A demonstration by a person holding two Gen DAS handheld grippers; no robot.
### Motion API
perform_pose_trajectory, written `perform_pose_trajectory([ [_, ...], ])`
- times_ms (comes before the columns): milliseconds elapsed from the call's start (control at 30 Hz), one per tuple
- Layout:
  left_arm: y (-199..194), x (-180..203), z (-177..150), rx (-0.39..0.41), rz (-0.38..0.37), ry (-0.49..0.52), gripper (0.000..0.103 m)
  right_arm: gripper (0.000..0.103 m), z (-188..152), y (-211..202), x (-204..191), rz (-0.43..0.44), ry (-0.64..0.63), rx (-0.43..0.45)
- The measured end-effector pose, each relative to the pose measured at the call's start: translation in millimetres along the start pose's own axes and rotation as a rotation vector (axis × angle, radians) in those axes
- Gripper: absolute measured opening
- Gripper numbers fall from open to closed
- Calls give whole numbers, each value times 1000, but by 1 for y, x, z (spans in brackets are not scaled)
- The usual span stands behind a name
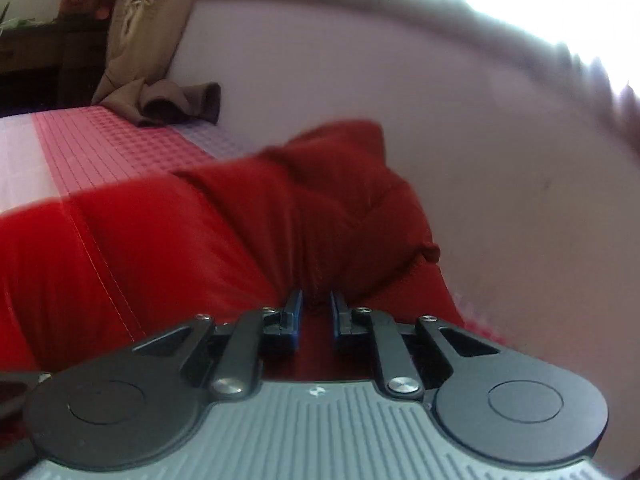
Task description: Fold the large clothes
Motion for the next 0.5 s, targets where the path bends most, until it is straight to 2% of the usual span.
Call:
perform_pose_trajectory([
  [67,-16,1,-1,13,-18,10,99,12,-9,4,7,38,71,14],
  [100,-27,-2,0,27,-34,-3,94,12,-14,4,8,53,91,24],
  [167,-54,-15,7,68,-48,-78,87,12,-20,1,10,72,120,45],
  [233,-79,-33,20,132,-5,-138,87,12,-24,3,18,92,179,79],
  [300,-93,-50,29,195,65,-144,87,12,-39,-6,33,121,246,117],
  [333,-92,-60,31,199,94,-149,86,12,-41,-6,34,132,270,136],
  [367,-86,-69,31,177,101,-159,83,12,-44,-6,35,135,283,150],
  [400,-76,-77,27,141,98,-179,73,12,-43,-3,35,138,287,155],
  [433,-63,-86,21,88,83,-206,68,12,-43,-3,36,143,297,159],
  [500,-50,-90,9,56,96,-195,67,12,-45,-8,44,164,333,161],
])
Point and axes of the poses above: each gripper's, at about its wrist camera, not at the fingertips, and y roughly the way its jaws point, x to its right, z to its top, the point moved 4 cm from there along y, roughly the way its jaws point, and after that the axes turned 1 degree about z, right-handed, at the moved point
